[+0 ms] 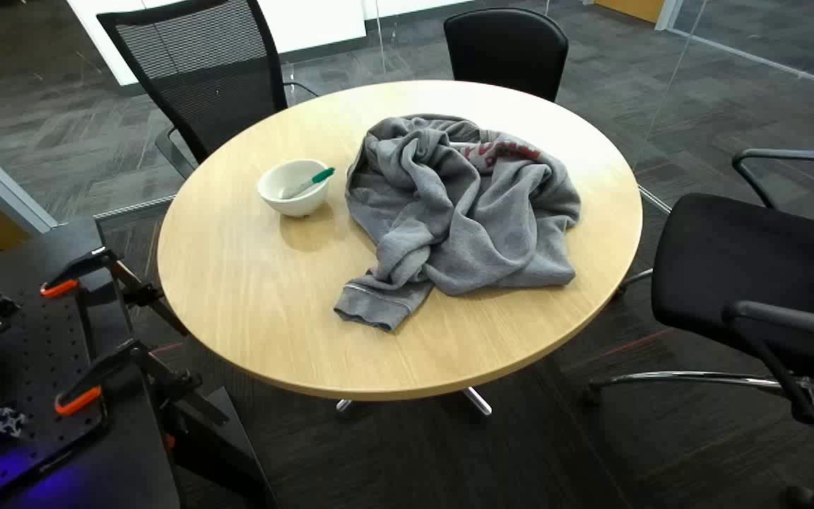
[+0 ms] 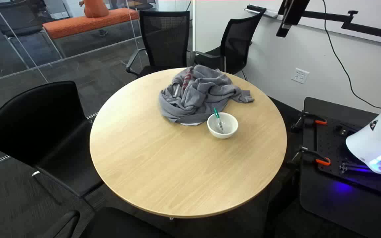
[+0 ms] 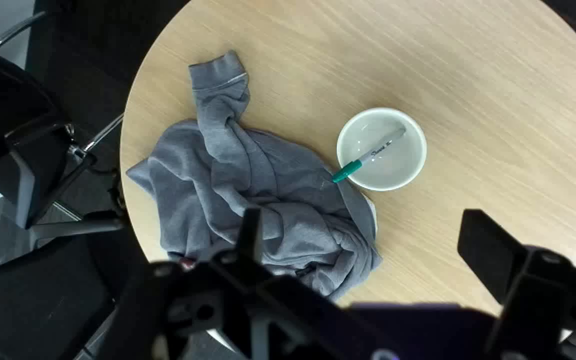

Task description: Move the mug with the marker to the left

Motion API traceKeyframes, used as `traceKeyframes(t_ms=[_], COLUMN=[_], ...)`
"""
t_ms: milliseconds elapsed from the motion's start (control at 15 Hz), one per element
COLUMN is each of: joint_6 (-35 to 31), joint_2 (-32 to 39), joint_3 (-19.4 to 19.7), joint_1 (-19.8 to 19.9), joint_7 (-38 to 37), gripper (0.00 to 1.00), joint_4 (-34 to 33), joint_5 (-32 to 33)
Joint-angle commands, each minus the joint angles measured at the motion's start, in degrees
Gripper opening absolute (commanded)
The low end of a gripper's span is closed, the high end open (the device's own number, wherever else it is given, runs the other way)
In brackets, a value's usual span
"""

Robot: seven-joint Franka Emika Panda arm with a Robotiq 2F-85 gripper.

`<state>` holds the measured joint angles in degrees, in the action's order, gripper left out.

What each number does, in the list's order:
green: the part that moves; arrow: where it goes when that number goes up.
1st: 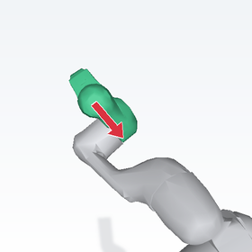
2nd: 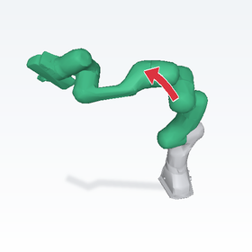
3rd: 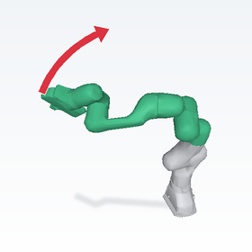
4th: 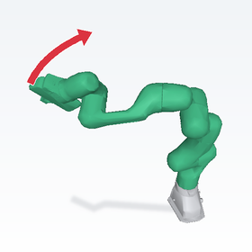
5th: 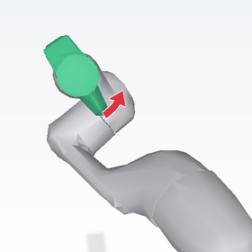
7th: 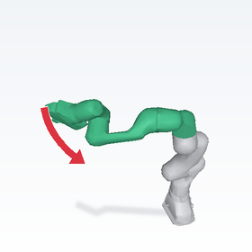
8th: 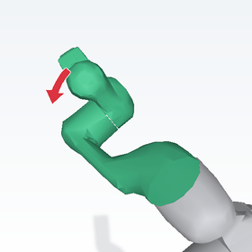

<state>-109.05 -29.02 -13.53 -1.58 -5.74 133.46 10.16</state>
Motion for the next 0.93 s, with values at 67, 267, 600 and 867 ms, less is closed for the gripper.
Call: traceKeyframes(t_ms=[67,267,600,867], joint_6=[0.2,0.2,0.2,-4.3], joint_2=[0.2,0.2,0.2,-0.3], joint_3=[1.4,1.4,1.4,0.5], joint_1=[-1.7,-1.7,-1.7,-1.6], joint_7=[-0.7,-0.7,-0.7,-4.7], gripper=[1.00,1.00,1.00,1.00], joint_4=[-0.1,-0.1,-0.1,1.1], joint_5=[0.8,0.8,0.8,1.2])
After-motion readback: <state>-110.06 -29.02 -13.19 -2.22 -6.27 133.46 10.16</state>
